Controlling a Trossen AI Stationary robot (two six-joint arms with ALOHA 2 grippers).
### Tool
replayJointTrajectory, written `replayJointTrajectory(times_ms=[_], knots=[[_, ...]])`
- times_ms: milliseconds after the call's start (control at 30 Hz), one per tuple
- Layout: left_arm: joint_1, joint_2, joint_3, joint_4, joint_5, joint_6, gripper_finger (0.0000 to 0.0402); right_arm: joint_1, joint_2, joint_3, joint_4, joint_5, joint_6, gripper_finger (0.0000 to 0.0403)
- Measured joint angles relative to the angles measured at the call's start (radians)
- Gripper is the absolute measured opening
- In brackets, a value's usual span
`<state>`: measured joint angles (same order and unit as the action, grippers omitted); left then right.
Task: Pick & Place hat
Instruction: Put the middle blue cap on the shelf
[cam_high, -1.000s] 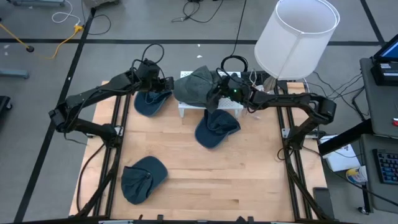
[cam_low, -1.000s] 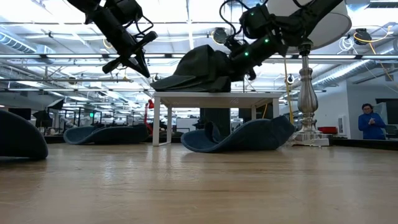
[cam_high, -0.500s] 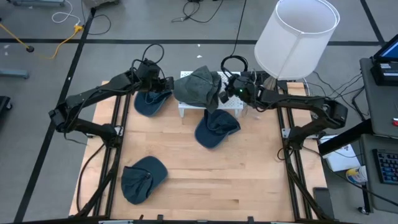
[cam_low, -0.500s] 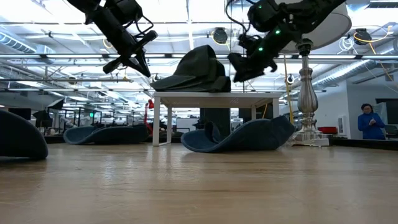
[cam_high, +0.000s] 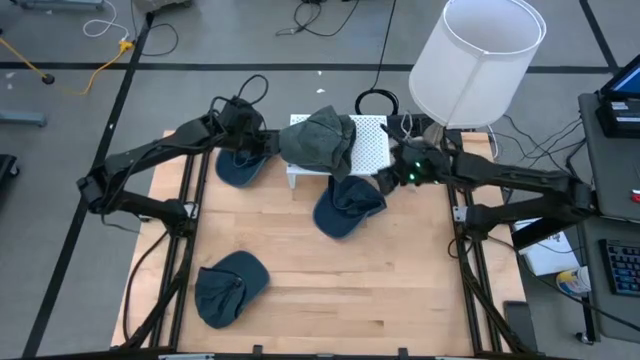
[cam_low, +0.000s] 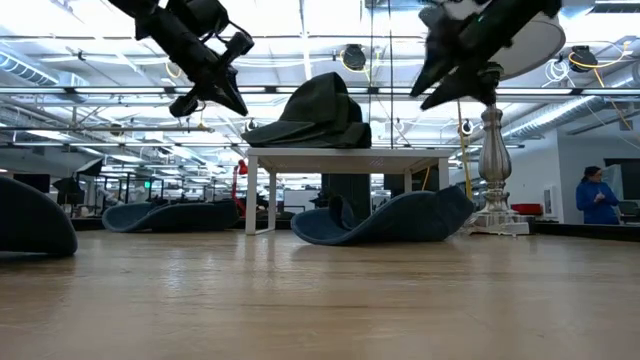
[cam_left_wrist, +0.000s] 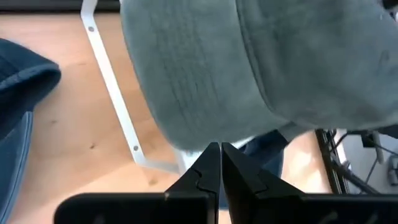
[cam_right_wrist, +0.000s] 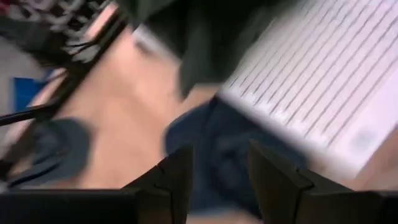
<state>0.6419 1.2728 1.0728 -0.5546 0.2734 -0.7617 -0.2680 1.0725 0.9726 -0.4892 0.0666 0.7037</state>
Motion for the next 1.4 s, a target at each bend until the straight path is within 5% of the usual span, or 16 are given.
replayJointTrajectory(times_ms=[300, 533, 733, 833, 1033, 1400], knots=[[-0.057, -0.101, 0.0, -0.143, -0.003, 0.028, 0.0017, 0.338, -0.069, -0.048, -0.042, -0.048, 0.53, 0.0124], [-0.166, -0.194, 0.0, -0.161, -0.011, 0.022, 0.0017, 0.645, -0.06, -0.181, 0.225, 0.253, 0.887, 0.0119], [-0.253, -0.241, 0.0, -0.162, -0.012, 0.0, 0.0017, 0.835, -0.003, -0.35, 0.736, 0.589, 1.015, 0.0118], [-0.294, -0.249, 0.0, -0.16, -0.012, 0.0, 0.0017, 0.877, 0.049, -0.405, 0.919, 0.684, 1.005, 0.0118], [-0.354, -0.247, 0.0, -0.16, -0.016, -0.04, 0.0017, 0.916, 0.157, -0.411, 1.025, 0.692, 1.041, 0.0118], [-0.429, -0.246, 0.0, -0.155, -0.091, -0.158, 0.0017, 0.848, 0.315, -0.41, 0.882, 0.717, 1.274, 0.0118]])
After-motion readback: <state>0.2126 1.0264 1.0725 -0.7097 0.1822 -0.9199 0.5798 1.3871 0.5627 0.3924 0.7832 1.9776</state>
